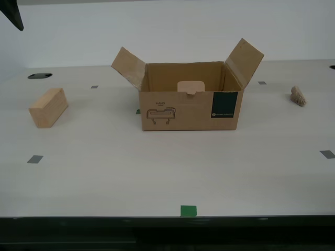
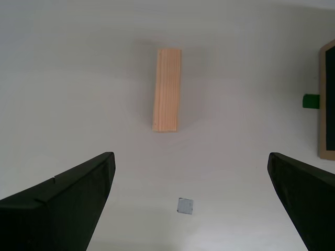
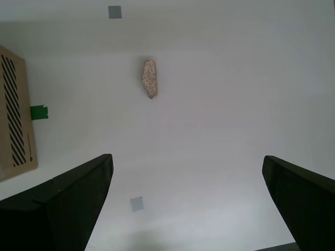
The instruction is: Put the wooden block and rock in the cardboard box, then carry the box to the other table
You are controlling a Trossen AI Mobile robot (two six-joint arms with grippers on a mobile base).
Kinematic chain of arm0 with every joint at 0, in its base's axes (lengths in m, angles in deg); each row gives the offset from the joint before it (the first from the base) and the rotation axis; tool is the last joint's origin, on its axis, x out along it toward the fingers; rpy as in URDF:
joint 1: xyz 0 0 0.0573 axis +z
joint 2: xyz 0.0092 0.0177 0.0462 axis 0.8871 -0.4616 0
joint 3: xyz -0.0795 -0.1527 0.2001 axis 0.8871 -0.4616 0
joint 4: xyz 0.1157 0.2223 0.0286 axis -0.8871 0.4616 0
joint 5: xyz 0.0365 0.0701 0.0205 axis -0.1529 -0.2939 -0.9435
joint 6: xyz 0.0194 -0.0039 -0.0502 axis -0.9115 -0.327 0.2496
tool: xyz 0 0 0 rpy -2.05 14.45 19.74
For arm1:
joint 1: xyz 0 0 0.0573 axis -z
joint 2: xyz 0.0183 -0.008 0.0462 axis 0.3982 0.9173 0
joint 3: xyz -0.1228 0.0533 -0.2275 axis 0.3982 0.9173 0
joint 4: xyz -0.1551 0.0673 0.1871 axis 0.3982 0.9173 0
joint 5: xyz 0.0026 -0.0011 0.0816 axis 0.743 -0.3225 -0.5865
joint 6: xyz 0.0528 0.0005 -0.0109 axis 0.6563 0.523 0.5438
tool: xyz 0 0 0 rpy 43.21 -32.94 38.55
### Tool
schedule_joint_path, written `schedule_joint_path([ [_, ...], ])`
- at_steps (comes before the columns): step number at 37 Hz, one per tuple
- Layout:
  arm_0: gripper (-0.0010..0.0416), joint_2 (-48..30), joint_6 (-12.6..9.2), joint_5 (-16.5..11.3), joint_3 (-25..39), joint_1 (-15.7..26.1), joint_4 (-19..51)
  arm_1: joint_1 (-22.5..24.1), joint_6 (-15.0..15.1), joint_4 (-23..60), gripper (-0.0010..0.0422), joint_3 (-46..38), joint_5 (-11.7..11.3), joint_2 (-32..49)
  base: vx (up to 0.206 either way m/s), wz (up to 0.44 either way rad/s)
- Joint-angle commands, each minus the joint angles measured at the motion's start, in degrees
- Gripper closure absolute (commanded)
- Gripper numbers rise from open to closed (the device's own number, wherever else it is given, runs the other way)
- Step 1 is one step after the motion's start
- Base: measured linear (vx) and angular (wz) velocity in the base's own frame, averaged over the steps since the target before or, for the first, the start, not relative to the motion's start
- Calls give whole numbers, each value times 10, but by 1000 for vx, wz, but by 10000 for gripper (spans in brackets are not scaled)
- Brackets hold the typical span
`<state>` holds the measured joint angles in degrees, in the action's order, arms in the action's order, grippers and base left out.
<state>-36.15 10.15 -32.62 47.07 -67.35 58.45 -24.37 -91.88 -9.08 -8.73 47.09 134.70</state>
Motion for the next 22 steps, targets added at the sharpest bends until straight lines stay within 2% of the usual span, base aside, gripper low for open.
schedule_joint_path([
  [1, 7, -11, 0, -1, 0, 0, -5, 0, 1, -13, 12, 0, 3, 29, 0, 0],
  [22, 7, -80, 7, -1, 0, 0, -51, -2, 21, -90, 12, 0, 2, 186, 0, 0],
])
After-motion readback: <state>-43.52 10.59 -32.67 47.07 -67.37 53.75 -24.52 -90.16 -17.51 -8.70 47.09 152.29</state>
